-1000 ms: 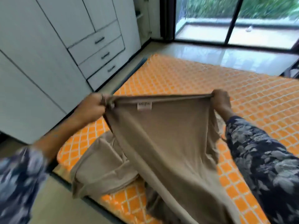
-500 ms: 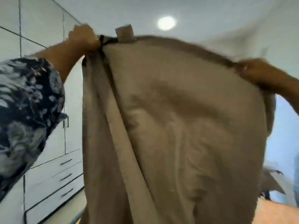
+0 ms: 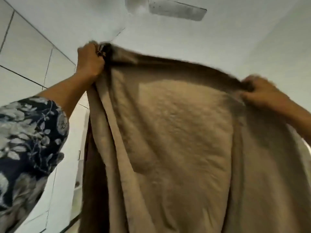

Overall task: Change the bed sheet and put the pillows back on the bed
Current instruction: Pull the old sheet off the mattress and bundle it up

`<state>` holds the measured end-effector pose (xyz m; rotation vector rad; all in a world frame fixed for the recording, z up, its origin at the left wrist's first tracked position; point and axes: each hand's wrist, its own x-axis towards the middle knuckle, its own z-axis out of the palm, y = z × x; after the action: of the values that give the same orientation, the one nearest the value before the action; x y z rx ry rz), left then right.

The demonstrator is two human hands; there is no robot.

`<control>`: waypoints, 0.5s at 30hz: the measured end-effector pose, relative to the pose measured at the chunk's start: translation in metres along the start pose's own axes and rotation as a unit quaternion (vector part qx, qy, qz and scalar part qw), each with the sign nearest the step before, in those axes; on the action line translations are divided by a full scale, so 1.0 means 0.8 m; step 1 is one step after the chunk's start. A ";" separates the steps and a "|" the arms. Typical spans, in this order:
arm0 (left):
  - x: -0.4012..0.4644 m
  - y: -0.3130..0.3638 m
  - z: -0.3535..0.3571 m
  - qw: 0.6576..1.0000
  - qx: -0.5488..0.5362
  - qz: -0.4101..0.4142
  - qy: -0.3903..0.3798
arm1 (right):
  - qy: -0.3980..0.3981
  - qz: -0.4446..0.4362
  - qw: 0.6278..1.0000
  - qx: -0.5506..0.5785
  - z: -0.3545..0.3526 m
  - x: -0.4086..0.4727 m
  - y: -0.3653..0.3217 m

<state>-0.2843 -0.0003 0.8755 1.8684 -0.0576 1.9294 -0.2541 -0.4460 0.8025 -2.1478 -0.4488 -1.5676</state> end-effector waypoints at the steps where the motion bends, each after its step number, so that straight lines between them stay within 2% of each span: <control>1: -0.025 -0.024 0.003 0.997 0.046 -0.003 -0.056 | -0.095 -0.008 0.995 -0.021 0.017 -0.037 0.002; 3: -0.090 -0.068 0.011 0.971 0.112 -0.013 -0.211 | -0.273 0.010 0.958 -0.083 0.052 -0.110 0.015; 4: -0.117 -0.081 0.016 0.952 0.130 -0.028 -0.274 | -0.305 0.016 0.943 -0.135 0.061 -0.129 0.028; 5: -0.131 -0.081 0.021 0.948 0.112 -0.042 -0.296 | -0.291 0.003 0.941 -0.174 0.063 -0.134 0.037; 7: -0.119 -0.058 0.033 0.962 0.041 -0.048 -0.265 | -0.175 -0.007 0.963 -0.205 0.046 -0.101 0.054; 9: -0.072 -0.018 0.043 0.984 -0.037 -0.031 -0.169 | -0.001 0.005 0.978 -0.206 0.006 -0.046 0.053; 11: -0.022 0.017 0.043 0.993 -0.090 -0.005 -0.071 | 0.105 0.033 0.978 -0.178 -0.044 0.002 0.032; 13: 0.001 0.030 0.044 0.996 -0.084 0.033 -0.010 | 0.086 0.046 0.985 -0.144 -0.073 0.017 0.016; 15: -0.013 0.018 0.046 0.998 -0.020 0.052 -0.041 | -0.047 0.060 0.988 -0.131 -0.065 -0.004 0.021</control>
<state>-0.2550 -0.0282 0.8721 1.9527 -0.2204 1.9032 -0.2887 -0.4879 0.8105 -2.4035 -0.1446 -1.5356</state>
